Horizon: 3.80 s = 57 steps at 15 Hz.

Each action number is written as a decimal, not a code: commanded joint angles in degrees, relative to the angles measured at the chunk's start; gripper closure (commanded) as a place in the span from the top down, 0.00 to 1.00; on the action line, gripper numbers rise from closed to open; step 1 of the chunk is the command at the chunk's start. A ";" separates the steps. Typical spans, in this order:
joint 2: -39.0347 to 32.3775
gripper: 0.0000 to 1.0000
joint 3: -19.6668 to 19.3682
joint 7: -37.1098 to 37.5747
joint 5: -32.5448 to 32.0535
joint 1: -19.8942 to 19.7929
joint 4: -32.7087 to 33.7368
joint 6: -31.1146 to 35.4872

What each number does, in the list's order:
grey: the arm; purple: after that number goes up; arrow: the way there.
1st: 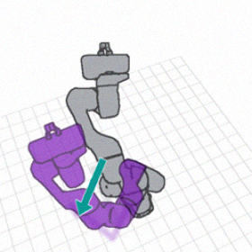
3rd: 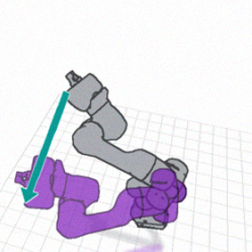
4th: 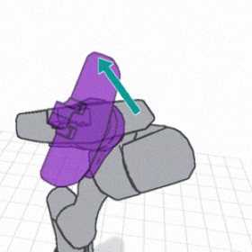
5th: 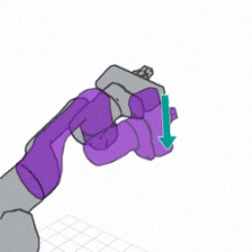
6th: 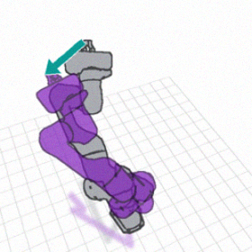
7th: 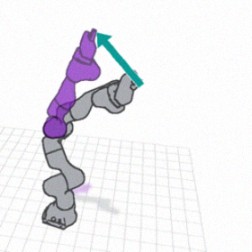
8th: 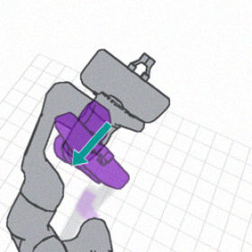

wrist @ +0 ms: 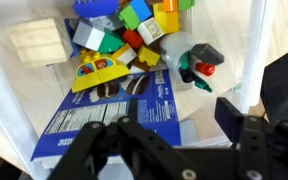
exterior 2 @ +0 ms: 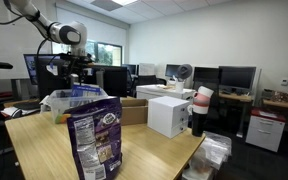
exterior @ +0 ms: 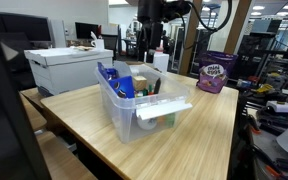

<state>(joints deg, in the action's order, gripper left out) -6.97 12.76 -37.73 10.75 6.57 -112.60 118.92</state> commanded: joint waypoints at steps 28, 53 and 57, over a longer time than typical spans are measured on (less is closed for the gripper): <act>18.39 0.03 -5.60 -8.73 12.06 5.45 -30.91 14.57; 18.08 0.03 -11.06 -7.17 8.85 2.57 -23.26 -2.98; 16.86 0.03 -9.55 -4.19 13.91 3.37 -24.76 6.39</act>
<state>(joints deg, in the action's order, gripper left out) 10.02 2.04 -43.28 21.21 9.25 -135.59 119.16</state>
